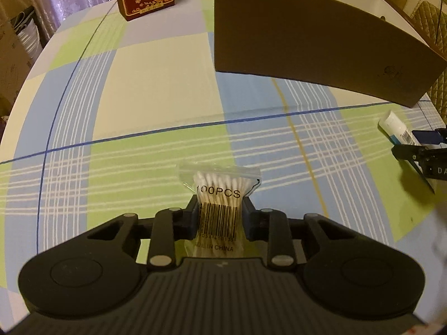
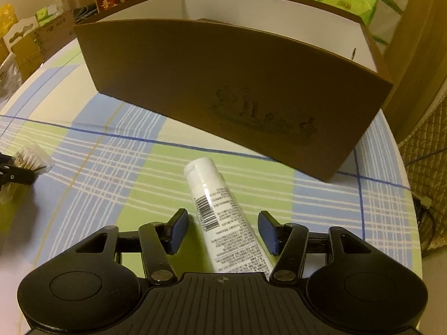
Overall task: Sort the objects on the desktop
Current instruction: 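Carry the cotton swab bag and white tube over the brown box with both tools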
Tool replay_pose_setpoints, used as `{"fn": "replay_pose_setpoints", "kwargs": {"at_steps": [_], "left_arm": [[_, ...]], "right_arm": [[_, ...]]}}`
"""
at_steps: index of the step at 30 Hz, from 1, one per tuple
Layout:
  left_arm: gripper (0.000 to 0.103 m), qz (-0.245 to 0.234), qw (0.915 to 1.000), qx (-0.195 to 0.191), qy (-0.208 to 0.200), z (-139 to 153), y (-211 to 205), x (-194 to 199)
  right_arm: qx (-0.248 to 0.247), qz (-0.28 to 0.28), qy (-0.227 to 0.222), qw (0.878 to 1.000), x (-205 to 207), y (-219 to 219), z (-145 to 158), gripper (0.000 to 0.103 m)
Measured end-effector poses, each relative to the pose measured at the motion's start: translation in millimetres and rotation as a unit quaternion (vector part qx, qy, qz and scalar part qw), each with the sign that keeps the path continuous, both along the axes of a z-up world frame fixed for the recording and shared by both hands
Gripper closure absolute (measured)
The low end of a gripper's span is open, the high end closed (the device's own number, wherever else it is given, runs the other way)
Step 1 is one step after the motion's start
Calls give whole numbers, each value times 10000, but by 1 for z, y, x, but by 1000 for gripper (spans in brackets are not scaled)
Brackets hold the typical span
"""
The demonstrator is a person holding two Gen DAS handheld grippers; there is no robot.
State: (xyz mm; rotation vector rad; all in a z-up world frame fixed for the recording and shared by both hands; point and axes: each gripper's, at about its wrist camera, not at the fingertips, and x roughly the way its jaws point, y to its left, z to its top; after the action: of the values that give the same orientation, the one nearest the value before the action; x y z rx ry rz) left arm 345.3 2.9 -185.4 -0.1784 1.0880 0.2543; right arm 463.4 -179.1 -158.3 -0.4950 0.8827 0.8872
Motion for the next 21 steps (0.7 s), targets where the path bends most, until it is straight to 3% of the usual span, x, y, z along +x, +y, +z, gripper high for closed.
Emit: {"fn": "replay_pose_setpoints", "kwargs": {"at_steps": [2, 4, 12, 21], "left_arm": [[78, 53, 10000, -15, 32, 0, 0, 1], [78, 65, 9999, -29, 73, 1, -1, 3], [79, 17, 9996, -238, 124, 4, -17, -1], [80, -346, 9985, -415, -78, 26, -40, 0]], "right_arm": [[-14, 111, 19, 9999, -4, 2, 2, 68], [-114, 153, -18, 9998, -11, 6, 4, 71], [-268, 210, 327, 9989, -29, 7, 9, 72], [62, 268, 991, 9947, -38, -7, 20, 73]]}}
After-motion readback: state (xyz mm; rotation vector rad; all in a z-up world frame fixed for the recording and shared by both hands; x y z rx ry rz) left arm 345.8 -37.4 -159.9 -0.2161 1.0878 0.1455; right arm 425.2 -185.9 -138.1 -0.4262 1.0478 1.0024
